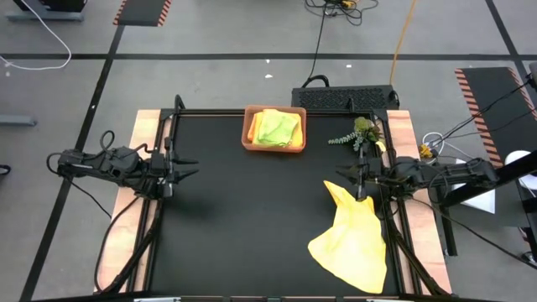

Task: Fold microfiber towels
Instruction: Fold the yellow towel

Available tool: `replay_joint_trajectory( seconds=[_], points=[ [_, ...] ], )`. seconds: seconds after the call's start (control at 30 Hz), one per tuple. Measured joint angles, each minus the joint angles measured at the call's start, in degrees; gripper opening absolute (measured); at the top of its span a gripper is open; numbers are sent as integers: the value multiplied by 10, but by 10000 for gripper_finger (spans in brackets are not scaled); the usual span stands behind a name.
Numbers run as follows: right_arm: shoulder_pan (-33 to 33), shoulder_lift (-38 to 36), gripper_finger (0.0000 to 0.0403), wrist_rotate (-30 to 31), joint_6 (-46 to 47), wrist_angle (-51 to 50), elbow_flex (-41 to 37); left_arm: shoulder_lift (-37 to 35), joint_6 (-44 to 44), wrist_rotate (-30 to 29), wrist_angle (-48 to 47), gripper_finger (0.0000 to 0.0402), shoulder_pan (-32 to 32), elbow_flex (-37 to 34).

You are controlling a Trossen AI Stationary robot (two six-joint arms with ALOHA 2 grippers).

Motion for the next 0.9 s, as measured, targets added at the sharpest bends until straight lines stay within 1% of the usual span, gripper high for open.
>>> replay_joint_trajectory(
  seconds=[0.37, 0.9],
  points=[
    [0, 26, 55, 0, 0, 3, 0, 0, 0, 0, 0, 118, 0, 0],
    [0, 27, 55, 0, 7, 17, 0, 0, 0, 0, 0, 118, 0, 0]
  ],
)
